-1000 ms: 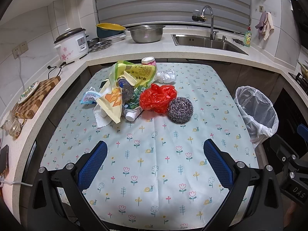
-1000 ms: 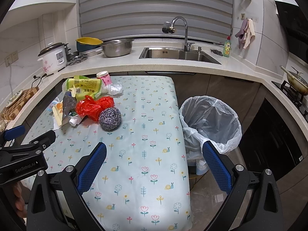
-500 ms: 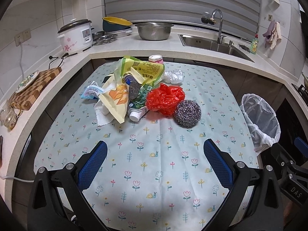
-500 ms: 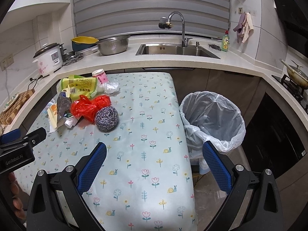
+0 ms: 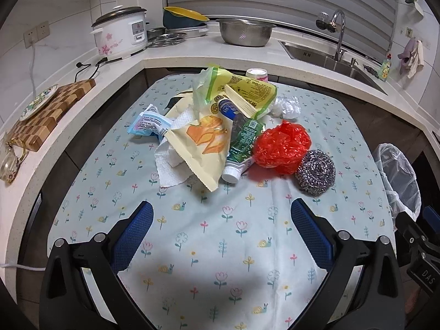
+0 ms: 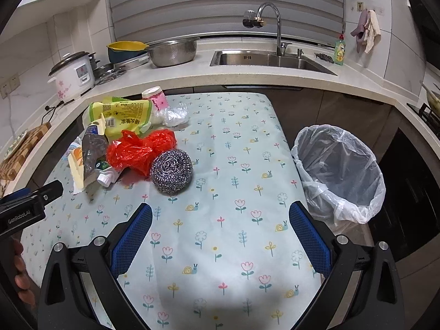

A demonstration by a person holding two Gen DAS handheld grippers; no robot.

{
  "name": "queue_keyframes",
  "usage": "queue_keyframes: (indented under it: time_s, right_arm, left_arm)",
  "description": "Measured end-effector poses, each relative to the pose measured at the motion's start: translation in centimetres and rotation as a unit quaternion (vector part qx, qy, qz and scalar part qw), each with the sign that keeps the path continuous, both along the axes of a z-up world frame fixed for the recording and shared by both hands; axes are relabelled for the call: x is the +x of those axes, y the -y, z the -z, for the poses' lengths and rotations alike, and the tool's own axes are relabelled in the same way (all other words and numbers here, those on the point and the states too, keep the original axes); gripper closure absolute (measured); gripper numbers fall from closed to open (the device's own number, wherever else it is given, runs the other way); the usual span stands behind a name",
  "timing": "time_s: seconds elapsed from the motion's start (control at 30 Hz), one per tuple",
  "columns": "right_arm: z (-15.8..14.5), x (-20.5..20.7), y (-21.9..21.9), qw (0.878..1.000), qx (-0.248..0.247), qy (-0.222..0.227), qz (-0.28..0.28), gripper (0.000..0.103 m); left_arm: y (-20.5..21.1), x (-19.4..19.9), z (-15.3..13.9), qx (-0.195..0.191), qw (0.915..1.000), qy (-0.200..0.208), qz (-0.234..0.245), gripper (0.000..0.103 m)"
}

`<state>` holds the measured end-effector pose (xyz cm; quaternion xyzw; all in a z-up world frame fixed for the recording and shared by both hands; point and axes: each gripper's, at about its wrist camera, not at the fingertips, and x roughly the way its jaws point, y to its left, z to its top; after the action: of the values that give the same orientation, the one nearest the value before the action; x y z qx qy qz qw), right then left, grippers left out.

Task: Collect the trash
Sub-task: 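Grasp the yellow-wrapped foil packet with the left gripper while the right gripper grasps the red plastic bag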

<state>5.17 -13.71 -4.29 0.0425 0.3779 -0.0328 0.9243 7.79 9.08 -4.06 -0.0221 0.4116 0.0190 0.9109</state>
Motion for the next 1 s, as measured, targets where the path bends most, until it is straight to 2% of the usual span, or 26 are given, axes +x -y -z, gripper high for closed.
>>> queue_keyframes:
  time_s: [0.4,0.53,0.63,0.7,0.73,0.8,0.9,1.0]
  right_arm:
    - [1.1,6.3,-3.0,1.000,-0.008,-0.011,0.005,0.007]
    - [2.0,8.5,-4.5,1.000,-0.011,-0.018,-0.003,0.007]
    - [2.5,10.1,-5.9,1.000,-0.014,-0.021,-0.015,0.007]
    - [2.9,11.2,-6.9,0.999,-0.016,-0.022,-0.025,0.007]
    - [3.0,11.6,-7.3,0.999,-0.016,-0.023,-0.029,0.007]
    - [3.3,12.5,-8.2,0.999,-0.017,-0.023,-0.040,0.007]
    - [3.8,13.7,-9.5,0.998,-0.023,-0.025,-0.055,0.007]
    - [4.3,14.8,-10.6,0.997,-0.014,-0.030,-0.068,0.007]
  left_arm:
    - [-1.0,8.6,2.0,-0.007,0.9989,0.003,0.046,0.008]
    - [-1.5,10.9,3.2,-0.022,0.9985,-0.009,0.050,0.016]
    - [-2.0,12.1,4.0,-0.029,0.9979,-0.018,0.055,0.030]
    - [-2.3,12.7,4.5,-0.037,0.9972,-0.026,0.060,0.049]
    - [-2.6,12.9,4.5,-0.041,0.9970,-0.027,0.059,0.053]
    - [-3.0,13.2,4.5,-0.050,0.9966,-0.027,0.059,0.070]
    - [-3.4,13.5,4.2,-0.067,0.9951,-0.031,0.066,0.087]
    - [-3.5,13.5,3.7,-0.077,0.9941,-0.025,0.072,0.094]
